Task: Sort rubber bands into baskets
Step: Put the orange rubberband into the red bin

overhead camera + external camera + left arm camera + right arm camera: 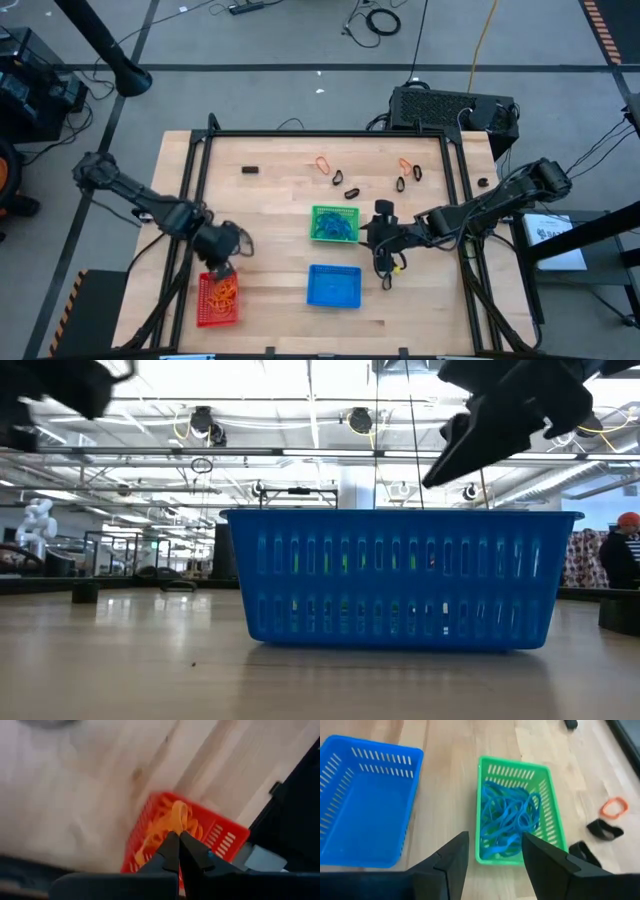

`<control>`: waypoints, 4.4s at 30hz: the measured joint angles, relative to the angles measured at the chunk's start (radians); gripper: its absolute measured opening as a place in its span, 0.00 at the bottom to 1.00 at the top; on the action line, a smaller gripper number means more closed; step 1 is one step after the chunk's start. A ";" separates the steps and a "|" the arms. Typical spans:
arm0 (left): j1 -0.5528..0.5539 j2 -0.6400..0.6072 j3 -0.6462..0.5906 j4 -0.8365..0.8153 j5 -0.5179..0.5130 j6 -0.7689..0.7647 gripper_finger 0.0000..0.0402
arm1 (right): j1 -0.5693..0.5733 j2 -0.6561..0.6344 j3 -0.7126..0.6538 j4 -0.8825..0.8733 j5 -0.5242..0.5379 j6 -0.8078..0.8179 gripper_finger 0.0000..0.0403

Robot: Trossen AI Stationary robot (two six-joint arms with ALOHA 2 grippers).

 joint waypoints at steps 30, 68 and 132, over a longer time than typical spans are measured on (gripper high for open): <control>-0.471 0.235 0.000 0.239 -0.182 -0.447 0.01 | -0.008 -0.001 0.004 0.252 0.104 -0.226 0.44; 0.253 0.249 0.072 0.404 -0.692 0.895 0.30 | -0.166 0.000 -0.011 0.242 0.158 -0.245 0.44; 0.760 0.279 -0.518 2.061 -0.081 1.334 0.30 | -1.073 0.152 0.045 -0.154 -0.330 0.083 0.00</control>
